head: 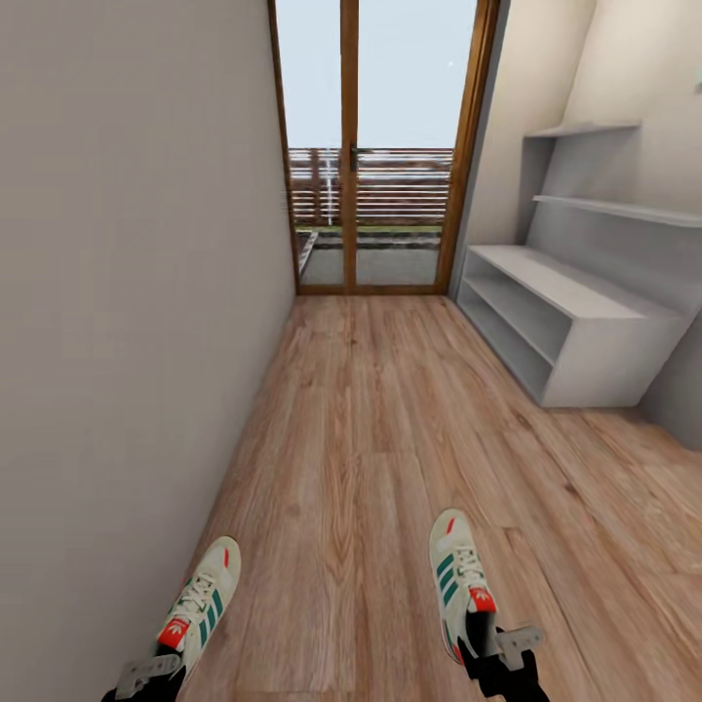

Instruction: Pick up the two gym shoes and the two sandals from the corridor floor and place them onto the hallstand (shoe rack) in the corridor, making sure they are on the rack and not on the floor. Arrange them so the two gym shoes are next to each other and the two sandals are next to each other.

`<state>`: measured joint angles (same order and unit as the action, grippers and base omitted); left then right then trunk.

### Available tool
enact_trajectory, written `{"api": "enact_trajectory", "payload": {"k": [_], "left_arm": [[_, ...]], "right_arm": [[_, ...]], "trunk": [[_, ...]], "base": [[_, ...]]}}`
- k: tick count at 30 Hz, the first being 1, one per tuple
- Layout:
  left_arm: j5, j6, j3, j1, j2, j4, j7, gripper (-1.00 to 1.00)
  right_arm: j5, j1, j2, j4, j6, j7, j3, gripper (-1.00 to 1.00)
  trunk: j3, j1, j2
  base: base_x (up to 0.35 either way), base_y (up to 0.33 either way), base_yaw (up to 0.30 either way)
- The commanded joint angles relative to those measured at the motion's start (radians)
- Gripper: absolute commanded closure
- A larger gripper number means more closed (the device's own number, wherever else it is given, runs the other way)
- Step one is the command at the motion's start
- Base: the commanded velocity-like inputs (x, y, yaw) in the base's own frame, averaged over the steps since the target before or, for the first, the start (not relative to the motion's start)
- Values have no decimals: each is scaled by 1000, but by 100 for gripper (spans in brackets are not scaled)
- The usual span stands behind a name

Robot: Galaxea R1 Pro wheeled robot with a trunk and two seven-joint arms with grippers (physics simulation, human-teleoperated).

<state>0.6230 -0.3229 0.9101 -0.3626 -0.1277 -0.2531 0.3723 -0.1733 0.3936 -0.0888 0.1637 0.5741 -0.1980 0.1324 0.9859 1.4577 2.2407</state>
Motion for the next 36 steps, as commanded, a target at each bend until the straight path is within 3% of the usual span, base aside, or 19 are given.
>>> {"api": "enact_trajectory", "payload": {"k": [1,36], "left_arm": [[7,-4,9,-1,0,0,5,100],[7,-4,8,-1,0,0,5,100]], "right_arm": [[-8,1,0,-1,3,-4,9,100],[-9,1,-1,-3,4,-6,8,100]], "trunk": [[1,0,0],[1,0,0]], "base": [[339,0,0],[339,0,0]]}}
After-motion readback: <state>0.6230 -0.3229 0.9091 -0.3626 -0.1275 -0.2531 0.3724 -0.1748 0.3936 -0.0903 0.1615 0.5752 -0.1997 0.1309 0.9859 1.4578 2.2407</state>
